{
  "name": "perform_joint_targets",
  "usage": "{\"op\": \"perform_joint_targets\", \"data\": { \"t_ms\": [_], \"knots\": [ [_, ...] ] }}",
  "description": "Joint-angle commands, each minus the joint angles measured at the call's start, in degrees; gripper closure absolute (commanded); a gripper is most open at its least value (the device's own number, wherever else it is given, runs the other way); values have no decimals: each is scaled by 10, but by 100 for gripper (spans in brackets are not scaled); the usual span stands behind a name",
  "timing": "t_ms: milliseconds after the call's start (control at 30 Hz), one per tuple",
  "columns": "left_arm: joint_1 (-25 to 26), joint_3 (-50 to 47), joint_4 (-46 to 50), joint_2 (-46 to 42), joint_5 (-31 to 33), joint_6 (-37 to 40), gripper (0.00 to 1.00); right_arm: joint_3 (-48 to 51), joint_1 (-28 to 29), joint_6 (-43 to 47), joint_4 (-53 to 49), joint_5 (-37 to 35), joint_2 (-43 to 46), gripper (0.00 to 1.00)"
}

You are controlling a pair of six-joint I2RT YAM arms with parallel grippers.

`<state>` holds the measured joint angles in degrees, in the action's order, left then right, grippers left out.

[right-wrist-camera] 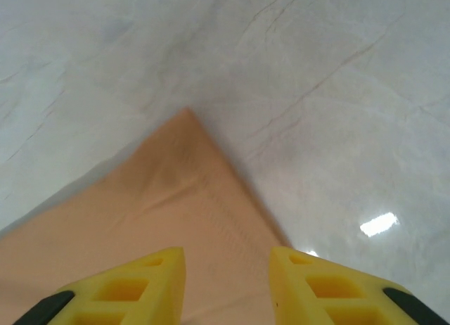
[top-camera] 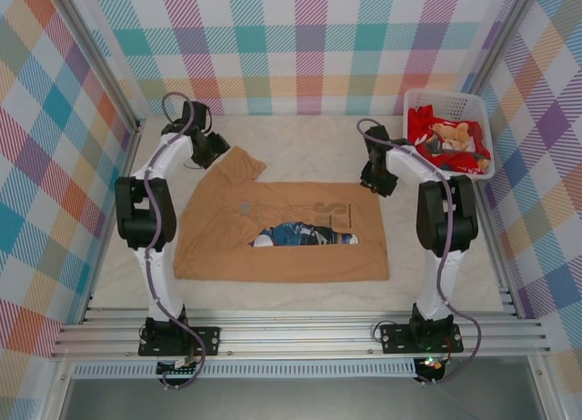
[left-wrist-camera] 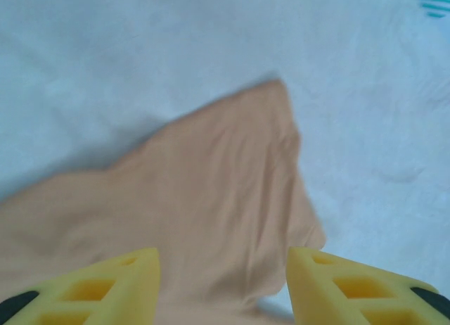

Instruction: Fold and stack the t-shirts

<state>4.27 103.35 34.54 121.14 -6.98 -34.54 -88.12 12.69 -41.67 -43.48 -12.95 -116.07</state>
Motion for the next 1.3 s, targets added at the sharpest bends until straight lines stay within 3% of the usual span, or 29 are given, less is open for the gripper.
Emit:
{"op": "perform_joint_targets", "data": {
  "t_ms": [0,267,533,700,967,1267],
  "knots": [
    [5,45,-64,36,-29,30,48,-38,-13,7,5,6,-23,63],
    [13,131,-76,125,-26,53,47,-84,-21,16,5,31,-78,63],
    [25,180,-43,170,25,47,46,-128,-22,14,-43,33,-124,65],
    [32,212,-22,189,43,50,46,-137,-21,20,-56,22,-136,74],
    [36,284,9,236,82,61,46,-150,-21,26,-65,37,-136,97],
    [47,382,48,311,148,92,47,-146,-17,24,-64,57,-124,100]
  ]
}}
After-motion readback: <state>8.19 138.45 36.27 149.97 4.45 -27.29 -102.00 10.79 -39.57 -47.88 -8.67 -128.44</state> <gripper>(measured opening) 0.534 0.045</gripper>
